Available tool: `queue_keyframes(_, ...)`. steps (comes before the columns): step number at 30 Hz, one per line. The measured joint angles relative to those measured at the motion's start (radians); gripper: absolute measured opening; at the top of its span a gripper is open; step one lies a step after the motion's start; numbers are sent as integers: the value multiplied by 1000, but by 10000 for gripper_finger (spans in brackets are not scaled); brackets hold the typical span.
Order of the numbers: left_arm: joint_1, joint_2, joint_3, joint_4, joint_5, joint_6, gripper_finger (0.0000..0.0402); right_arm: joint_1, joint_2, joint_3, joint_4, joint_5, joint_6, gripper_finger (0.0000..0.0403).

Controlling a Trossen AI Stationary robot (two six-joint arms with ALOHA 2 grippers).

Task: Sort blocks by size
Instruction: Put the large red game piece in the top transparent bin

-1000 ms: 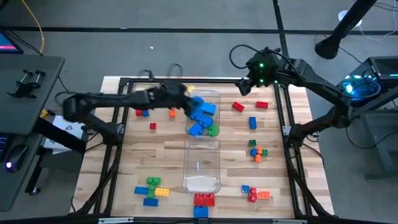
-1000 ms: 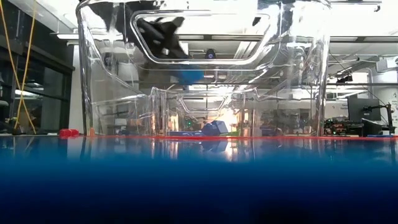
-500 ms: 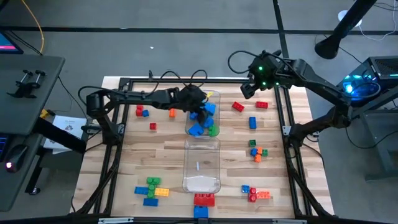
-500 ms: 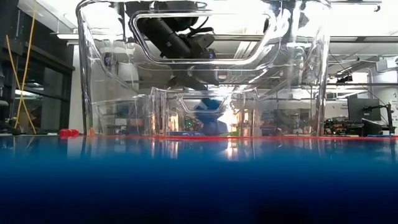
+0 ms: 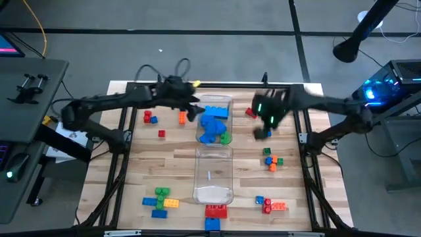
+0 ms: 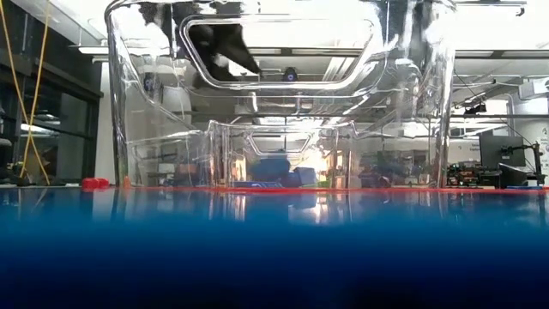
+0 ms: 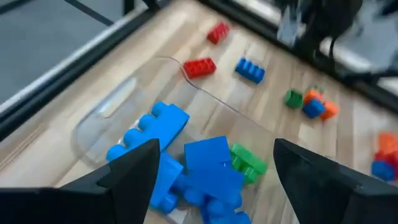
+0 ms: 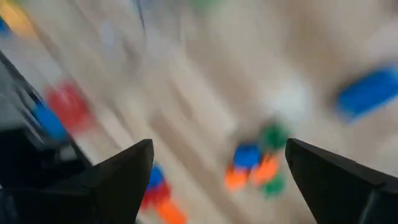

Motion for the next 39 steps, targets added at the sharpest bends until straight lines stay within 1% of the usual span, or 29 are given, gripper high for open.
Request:
queue_keyframes(4,13,-160,-124,96,-20,-87,298,235,0,-173,70,-83,282,362)
queue_keyframes(7,13,-239,-184,119,-63,-121,298,407,1,-245,153,-137,556,362)
queue_keyframes(10,13,-282,-215,118,-88,-125,298,546,0,-301,296,-164,858,362)
queue_keyframes(13,13,-295,-230,120,-97,-126,298,647,6,-363,505,-167,1131,362)
queue_keyframes(16,13,-284,-235,115,-97,-121,298,716,39,-410,623,-165,1284,362)
queue_keyframes(20,13,-261,-234,115,-97,-93,298,761,110,-428,677,-176,1351,362)
queue_keyframes(25,13,-251,-234,112,-97,-98,298,765,189,-427,788,-187,1377,362)
queue_keyframes(28,13,-251,-234,114,-97,-98,298,765,230,-427,797,-190,1380,358)
queue_keyframes(30,13,-251,-234,113,-97,-98,298,765,255,-427,798,-190,1383,346)
queue_keyframes(36,13,-251,-234,113,-97,-82,298,762,304,-426,799,-195,1385,281)
queue_keyframes(39,13,-251,-234,113,-97,-81,298,762,316,-426,799,-207,1387,256)
